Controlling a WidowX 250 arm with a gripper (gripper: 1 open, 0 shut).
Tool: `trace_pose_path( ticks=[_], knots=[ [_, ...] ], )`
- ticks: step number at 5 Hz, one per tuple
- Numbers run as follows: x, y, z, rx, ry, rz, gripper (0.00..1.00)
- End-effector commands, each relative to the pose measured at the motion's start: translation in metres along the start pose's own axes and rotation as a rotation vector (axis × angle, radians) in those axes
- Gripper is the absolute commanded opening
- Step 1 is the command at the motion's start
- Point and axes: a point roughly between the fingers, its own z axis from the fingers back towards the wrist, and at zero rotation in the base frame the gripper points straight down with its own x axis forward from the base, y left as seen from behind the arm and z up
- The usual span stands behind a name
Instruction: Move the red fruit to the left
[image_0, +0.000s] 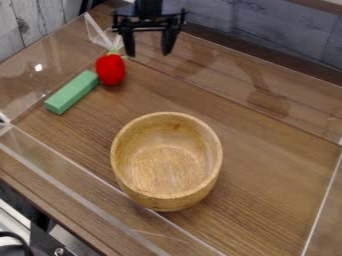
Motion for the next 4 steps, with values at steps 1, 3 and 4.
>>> trace_pose_path(
  ticks=[1, 3, 4],
  knots=[
    [0.003, -0.009, 0.040, -0.067, -0.059, -0.030, 1.00],
    [0.002, -0.007, 0.036, -0.067, -0.039, -0.123, 1.00],
    [0.003, -0.003, 0.031, -0.070, -0.029, -0.187, 1.00]
  ],
)
